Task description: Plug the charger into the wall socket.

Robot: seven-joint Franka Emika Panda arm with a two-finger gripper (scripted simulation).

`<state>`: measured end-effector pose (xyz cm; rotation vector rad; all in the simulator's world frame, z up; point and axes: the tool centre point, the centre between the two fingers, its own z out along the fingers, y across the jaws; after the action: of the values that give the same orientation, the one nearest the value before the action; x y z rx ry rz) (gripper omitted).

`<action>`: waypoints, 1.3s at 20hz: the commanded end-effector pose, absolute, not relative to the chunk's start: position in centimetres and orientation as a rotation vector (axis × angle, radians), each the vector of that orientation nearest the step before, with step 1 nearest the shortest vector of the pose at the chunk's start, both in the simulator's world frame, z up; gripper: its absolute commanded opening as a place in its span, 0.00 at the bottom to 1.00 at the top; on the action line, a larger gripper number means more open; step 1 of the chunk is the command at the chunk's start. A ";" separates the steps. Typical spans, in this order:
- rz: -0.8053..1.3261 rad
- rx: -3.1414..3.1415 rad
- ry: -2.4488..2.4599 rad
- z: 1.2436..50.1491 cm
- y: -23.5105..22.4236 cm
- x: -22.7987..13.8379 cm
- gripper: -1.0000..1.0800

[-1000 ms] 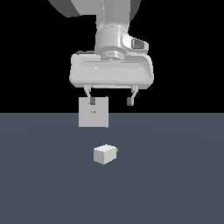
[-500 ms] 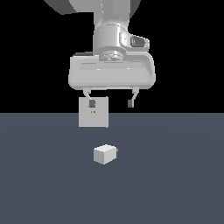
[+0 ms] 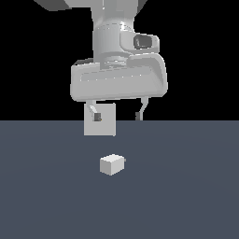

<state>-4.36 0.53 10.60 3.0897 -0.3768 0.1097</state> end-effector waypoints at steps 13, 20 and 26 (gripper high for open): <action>0.336 2.974 -0.691 8.5 1.0 -5.6 0.96; 0.426 2.908 -0.816 7.6 1.2 -5.9 0.96; 0.487 2.857 -0.900 7.0 1.4 -6.1 0.96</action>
<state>-6.08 1.35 7.09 2.8701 -0.8786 0.4714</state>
